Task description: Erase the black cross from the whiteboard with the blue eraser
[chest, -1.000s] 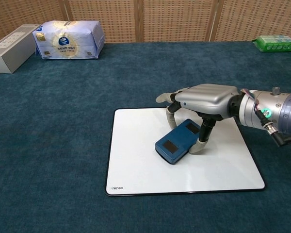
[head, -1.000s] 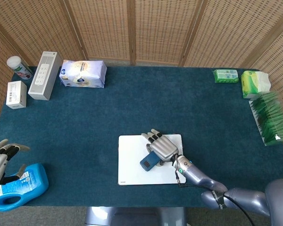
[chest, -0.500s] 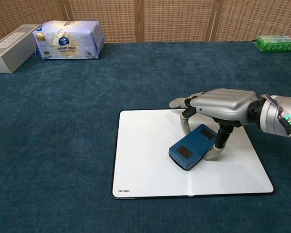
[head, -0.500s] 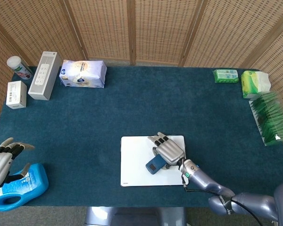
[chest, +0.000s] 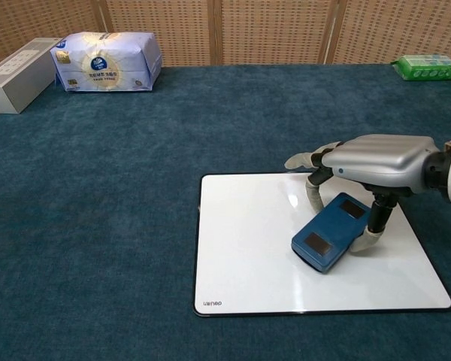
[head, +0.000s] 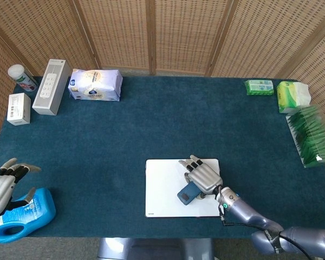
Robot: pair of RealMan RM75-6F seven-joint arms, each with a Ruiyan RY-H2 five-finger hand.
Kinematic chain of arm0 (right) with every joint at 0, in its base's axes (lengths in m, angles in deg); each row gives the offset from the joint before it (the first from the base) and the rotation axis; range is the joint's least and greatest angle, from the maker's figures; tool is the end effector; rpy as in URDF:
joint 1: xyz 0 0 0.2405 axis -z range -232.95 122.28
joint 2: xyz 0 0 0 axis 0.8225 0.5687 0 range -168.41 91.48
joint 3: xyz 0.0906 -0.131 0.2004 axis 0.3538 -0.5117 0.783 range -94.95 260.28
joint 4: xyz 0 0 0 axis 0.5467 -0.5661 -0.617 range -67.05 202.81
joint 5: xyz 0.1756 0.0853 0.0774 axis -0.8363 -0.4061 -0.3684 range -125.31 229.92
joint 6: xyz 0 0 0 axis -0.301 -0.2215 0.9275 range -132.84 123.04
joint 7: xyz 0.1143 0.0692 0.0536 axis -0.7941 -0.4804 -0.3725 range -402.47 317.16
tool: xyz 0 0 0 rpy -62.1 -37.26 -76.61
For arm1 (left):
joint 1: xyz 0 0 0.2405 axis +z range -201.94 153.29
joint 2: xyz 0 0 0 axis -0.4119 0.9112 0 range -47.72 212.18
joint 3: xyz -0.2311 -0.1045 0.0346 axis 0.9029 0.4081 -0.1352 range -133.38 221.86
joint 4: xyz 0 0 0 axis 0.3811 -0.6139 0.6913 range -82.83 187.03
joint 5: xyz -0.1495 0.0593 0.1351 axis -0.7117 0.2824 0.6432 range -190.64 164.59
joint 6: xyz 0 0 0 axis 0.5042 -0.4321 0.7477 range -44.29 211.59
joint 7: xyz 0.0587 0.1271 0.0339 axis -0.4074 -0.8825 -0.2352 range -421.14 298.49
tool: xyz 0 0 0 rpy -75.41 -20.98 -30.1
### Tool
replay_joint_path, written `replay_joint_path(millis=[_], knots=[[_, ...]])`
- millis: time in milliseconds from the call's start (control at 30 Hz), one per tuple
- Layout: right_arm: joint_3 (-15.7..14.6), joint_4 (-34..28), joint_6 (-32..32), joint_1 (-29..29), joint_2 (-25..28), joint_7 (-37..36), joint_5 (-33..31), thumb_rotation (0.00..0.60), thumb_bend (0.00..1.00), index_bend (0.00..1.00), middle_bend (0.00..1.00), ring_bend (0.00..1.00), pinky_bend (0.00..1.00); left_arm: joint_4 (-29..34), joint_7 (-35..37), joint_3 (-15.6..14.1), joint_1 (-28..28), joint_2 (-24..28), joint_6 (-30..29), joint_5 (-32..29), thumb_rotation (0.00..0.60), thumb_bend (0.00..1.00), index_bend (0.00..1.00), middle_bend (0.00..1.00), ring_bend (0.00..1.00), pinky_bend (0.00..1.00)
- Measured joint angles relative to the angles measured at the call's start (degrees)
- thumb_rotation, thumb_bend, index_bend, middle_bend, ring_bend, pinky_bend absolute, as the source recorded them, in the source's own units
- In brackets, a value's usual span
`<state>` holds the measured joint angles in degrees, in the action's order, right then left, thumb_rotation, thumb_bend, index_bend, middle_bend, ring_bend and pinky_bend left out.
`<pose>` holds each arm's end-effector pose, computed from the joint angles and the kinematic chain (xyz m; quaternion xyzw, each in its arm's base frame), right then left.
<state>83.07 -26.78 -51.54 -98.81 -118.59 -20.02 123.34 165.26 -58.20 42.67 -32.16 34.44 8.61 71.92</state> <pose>-0.1583 -0.2895 -0.0194 0.8534 -0.3167 0.2695 0.3141 -0.2637 0.1697 0.1800 -0.6175 -0.4864 -0.3566 0.5049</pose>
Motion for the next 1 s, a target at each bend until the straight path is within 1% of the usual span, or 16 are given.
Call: replay_joint_path(millis=[200, 533, 700, 767, 833, 900, 1000], knots=[[0.11, -0.72, 0.40, -0.44, 1.72, 0.26, 0.20, 0.600, 0.04, 0.84, 0.00, 0.00, 0.00, 0.10, -0.06, -0.08, 0.24, 0.17, -0.34, -0.03, 0.600, 0.49, 0.28, 0.30, 0.23, 0.08], [-1.47, -1.40, 2.98, -0.76, 5.36, -0.59, 0.69, 0.600, 0.04, 0.84, 0.00, 0.00, 0.00, 0.46, -0.74, -0.07, 0.04, -0.06, -0.01, -0.13, 0.600, 0.49, 0.28, 0.30, 0.23, 0.08], [-1.79, -1.28, 3.37, -0.71, 5.47, -1.57, 1.09, 0.600, 0.04, 0.83, 0.00, 0.00, 0.00, 0.87, -1.25, 0.03, -0.13, -0.02, 0.07, -0.17, 0.600, 0.49, 0.28, 0.30, 0.23, 0.08], [-1.53, -0.91, 3.39, -0.83, 4.87, -2.03, 1.42, 0.600, 0.04, 0.79, 0.00, 0.00, 0.00, 1.15, -1.51, 0.03, -0.16, 0.07, 0.05, -0.10, 0.600, 0.49, 0.28, 0.30, 0.23, 0.08], [-1.12, -0.42, 3.61, -1.24, 4.04, -2.36, 1.83, 0.600, 0.04, 0.68, 0.00, 0.00, 0.00, 1.33, -1.64, -0.04, -0.09, 0.22, -0.02, -0.11, 0.600, 0.49, 0.28, 0.30, 0.23, 0.08], [-0.76, -0.09, 3.89, -1.60, 3.44, -2.55, 1.90, 0.600, 0.03, 0.60, 0.00, 0.00, 0.00, 1.41, -1.67, -0.07, -0.02, 0.32, -0.13, -0.13, 0.600, 0.49, 0.28, 0.30, 0.23, 0.08], [-0.26, 0.66, 4.46, -2.23, 2.52, -2.66, 1.65, 0.600, 0.03, 0.55, 0.00, 0.00, 0.00, 1.48, -1.63, -0.11, 0.06, 0.45, -0.25, -0.04, 0.600, 0.49, 0.28, 0.30, 0.23, 0.08]])
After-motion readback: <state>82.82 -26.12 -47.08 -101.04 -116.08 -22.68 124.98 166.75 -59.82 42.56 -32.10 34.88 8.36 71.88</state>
